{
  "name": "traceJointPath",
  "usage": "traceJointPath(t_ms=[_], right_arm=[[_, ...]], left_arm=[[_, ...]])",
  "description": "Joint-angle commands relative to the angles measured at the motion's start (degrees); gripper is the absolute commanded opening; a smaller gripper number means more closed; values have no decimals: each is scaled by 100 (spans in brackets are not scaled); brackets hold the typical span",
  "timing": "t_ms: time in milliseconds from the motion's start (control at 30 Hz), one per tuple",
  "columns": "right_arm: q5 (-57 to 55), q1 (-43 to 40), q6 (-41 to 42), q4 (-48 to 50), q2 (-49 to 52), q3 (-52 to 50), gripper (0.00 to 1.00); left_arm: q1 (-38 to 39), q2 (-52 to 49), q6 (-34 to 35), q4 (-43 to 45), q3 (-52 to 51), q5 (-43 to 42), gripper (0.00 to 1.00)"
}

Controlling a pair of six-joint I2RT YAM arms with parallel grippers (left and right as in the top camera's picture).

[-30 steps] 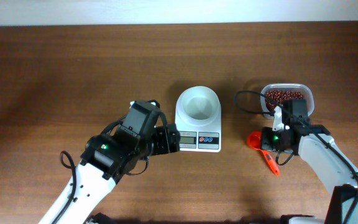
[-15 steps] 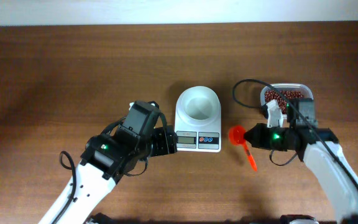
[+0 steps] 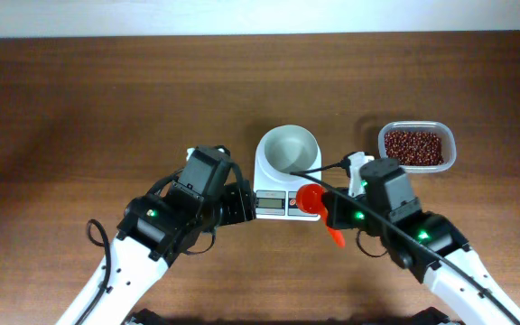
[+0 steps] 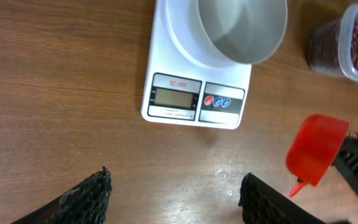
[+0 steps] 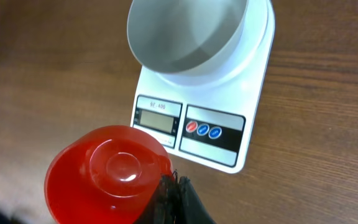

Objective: Scoop and weigh 50g on scale

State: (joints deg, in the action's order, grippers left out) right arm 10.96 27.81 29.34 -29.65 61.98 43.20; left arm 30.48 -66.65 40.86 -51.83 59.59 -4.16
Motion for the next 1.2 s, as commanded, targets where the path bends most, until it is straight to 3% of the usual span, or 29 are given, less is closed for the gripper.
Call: traceJointPath(t_ms=[0, 167, 400, 867, 1167], right_arm=[[-903, 415, 962, 138, -48, 92, 4], [-1071, 833, 1429, 295, 13, 92, 4], [-1123, 1016, 1469, 459, 269, 92, 4], [-1145, 1005, 1464, 503, 291, 92, 4], [-1152, 1003, 1462, 503, 291, 92, 4]], left_arm=[[118, -81, 695, 17, 109, 431, 70], [542, -387, 1375, 162, 109, 721, 70], [968, -695, 1659, 535, 109, 951, 70], [1447, -706, 1657, 844, 109, 1252, 74], [1447, -706, 1652, 1067, 109, 511, 76]])
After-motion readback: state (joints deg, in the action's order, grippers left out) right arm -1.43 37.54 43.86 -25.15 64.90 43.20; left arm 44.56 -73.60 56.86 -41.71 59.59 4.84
